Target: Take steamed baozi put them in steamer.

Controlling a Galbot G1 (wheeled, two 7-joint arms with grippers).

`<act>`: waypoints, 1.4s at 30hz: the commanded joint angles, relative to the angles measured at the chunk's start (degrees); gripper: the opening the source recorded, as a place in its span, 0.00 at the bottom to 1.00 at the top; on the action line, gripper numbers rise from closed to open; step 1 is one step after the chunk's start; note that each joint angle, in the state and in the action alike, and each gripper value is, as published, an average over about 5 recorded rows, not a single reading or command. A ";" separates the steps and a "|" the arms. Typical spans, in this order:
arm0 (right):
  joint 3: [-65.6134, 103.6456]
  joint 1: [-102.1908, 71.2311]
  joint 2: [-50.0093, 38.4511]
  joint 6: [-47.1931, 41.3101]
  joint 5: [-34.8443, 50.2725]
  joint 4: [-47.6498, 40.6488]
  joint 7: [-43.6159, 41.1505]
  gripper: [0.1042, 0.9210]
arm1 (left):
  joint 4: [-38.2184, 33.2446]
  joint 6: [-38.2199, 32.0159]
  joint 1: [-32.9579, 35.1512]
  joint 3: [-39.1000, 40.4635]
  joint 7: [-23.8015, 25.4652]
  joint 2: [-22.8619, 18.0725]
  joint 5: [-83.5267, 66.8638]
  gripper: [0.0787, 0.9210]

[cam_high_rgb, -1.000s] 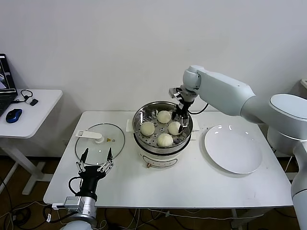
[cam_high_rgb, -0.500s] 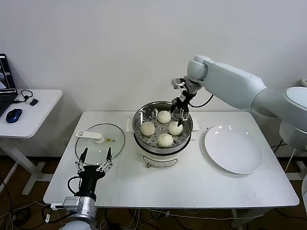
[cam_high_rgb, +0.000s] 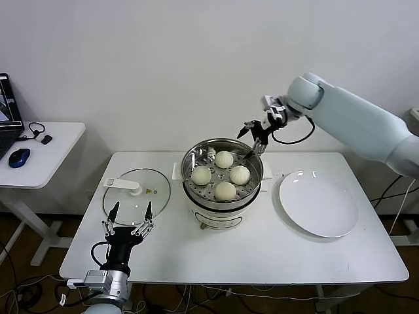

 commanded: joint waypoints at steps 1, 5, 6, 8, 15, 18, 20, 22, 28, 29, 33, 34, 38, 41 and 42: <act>24.53 -21.26 -19.49 1.19 0.23 19.82 24.06 0.88 | -0.25 0.06 0.20 0.08 0.03 -0.07 0.23 0.88; 38.86 -35.60 -21.29 1.55 0.47 23.85 30.16 0.88 | -0.33 -0.05 0.55 0.22 -0.03 -0.22 0.35 0.88; 42.94 -39.41 -21.20 1.88 0.37 24.57 30.83 0.88 | -0.35 -0.09 0.65 0.28 -0.05 -0.26 0.39 0.88; 50.47 -46.36 -20.63 2.22 0.40 26.07 31.96 0.88 | -0.44 -0.15 0.91 0.39 -0.11 -0.32 0.50 0.88; 73.54 -67.53 -13.65 3.95 -0.08 31.90 40.27 0.88 | -1.10 -0.79 1.94 0.38 -0.77 -0.45 0.78 0.88; 80.81 -75.25 -9.20 6.18 -0.12 33.74 43.92 0.88 | -1.16 -1.26 2.34 0.28 -0.97 -0.46 0.93 0.88; 85.07 -80.59 -6.32 7.78 -0.19 34.93 45.72 0.88 | -1.13 -1.55 2.66 0.19 -0.98 -0.42 0.94 0.88; 88.30 -85.09 -3.62 9.22 0.14 36.04 47.42 0.88 | -1.01 -1.81 2.92 0.15 -0.96 -0.40 0.92 0.88; 93.07 -95.42 3.45 15.64 0.78 37.49 51.62 0.88 | -0.53 -2.27 2.82 0.16 -0.81 -0.42 0.94 0.88; 93.50 -96.86 4.64 16.86 0.95 37.41 52.02 0.88 | -0.49 -2.26 2.76 0.14 -0.77 -0.41 0.96 0.88; 94.27 -101.91 8.01 21.58 1.88 36.75 53.10 0.88 | -0.44 -2.28 2.71 0.03 -0.05 -0.30 1.54 0.88; 94.34 -103.30 8.73 22.61 1.98 36.63 53.26 0.88 | -0.46 -2.31 2.73 0.01 0.20 -0.27 1.78 0.88; 94.17 -108.58 11.54 26.29 1.97 35.84 53.57 0.88 | -0.25 -2.51 2.73 0.04 0.77 -0.30 2.37 0.88; 93.48 -110.96 12.92 28.50 1.68 35.11 53.86 0.88 | 0.11 -2.80 2.74 0.03 0.86 -0.31 2.70 0.88; 93.26 -111.47 13.19 28.92 1.59 35.01 53.97 0.88 | 0.24 -2.92 2.75 -0.02 0.87 -0.31 2.81 0.88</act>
